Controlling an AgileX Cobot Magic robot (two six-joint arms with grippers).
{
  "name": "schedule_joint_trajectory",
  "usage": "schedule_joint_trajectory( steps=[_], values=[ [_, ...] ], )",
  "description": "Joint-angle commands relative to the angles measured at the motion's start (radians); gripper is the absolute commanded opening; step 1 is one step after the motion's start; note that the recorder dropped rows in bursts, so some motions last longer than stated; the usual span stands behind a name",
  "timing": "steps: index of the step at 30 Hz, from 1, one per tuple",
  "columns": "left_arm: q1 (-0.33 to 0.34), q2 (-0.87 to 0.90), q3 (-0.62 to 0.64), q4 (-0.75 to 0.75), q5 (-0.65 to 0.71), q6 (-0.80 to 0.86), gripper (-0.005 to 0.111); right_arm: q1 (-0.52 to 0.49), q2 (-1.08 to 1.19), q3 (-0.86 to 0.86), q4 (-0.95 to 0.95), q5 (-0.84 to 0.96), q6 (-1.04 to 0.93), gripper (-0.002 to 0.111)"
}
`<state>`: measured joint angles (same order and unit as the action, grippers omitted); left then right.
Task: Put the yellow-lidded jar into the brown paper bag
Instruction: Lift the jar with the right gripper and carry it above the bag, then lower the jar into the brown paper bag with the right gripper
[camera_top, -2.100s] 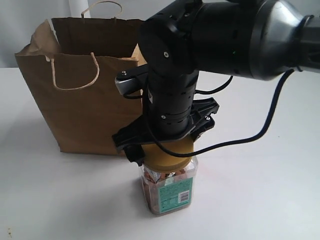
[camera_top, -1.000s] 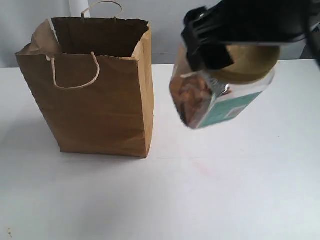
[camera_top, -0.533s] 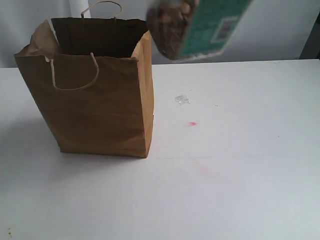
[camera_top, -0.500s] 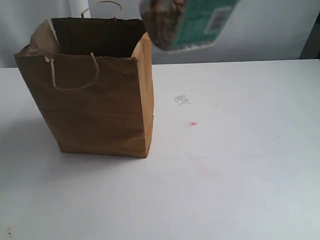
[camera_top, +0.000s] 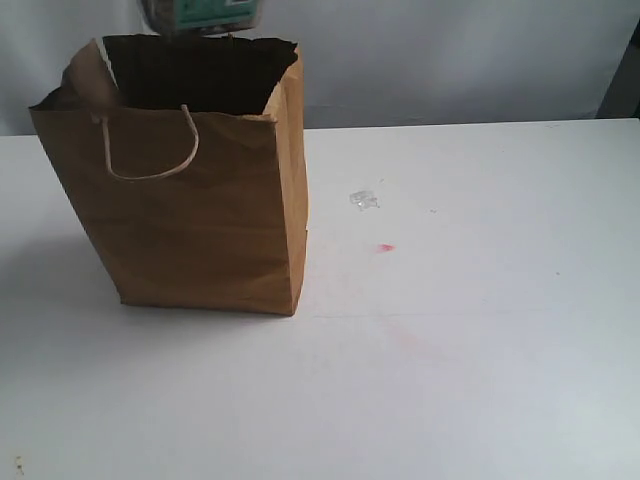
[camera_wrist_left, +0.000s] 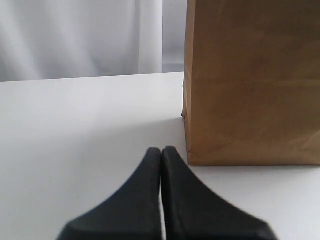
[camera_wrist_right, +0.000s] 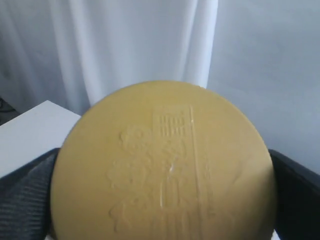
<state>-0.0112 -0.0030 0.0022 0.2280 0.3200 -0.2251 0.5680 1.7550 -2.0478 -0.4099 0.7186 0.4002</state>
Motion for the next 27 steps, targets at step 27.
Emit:
schedule_joint_trajectory(
  steps=[27],
  values=[
    [-0.005, 0.003, -0.002, -0.004, -0.009, -0.004, 0.001, -0.001, 0.378, -0.025, 0.057, 0.018, 0.003, 0.0]
  ],
)
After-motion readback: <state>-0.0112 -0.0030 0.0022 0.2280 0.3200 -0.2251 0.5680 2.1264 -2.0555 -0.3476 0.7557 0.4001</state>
